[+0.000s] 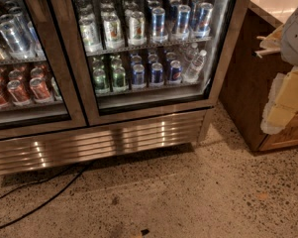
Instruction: Open right fridge door
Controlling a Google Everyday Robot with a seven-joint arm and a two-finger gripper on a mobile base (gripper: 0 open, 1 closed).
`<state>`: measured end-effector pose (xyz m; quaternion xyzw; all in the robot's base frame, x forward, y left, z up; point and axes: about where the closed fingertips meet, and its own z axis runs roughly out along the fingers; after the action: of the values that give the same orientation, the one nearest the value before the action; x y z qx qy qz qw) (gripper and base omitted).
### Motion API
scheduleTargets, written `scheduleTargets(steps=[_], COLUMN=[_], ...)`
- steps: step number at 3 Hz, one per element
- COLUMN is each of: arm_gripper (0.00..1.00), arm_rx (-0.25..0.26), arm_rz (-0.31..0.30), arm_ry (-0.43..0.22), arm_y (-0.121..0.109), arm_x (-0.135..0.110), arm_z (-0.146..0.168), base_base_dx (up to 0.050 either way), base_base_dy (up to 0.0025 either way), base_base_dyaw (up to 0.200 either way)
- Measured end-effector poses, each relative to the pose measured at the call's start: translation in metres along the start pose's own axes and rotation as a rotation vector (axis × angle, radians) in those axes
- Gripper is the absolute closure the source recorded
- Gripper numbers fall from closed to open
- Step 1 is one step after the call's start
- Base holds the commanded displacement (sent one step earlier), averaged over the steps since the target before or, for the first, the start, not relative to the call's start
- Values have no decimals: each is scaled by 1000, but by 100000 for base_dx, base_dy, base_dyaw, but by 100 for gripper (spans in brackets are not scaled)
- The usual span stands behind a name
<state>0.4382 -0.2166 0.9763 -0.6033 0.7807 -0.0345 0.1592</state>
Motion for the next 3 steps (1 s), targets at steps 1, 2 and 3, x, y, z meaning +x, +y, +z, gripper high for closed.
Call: scheduleTargets(steps=[1, 2, 3], arm_gripper=[0, 0, 0], arm_rx=[0, -17, -40], arm_rz=[0, 17, 42], arm_ry=[0, 5, -23], arm_y=[0, 1, -1], arm_x=[0, -4, -6], arm_z=[0, 2, 11], base_base_dx=[0, 0, 0], base_base_dy=[0, 0, 0], base_base_dyaw=[0, 0, 0])
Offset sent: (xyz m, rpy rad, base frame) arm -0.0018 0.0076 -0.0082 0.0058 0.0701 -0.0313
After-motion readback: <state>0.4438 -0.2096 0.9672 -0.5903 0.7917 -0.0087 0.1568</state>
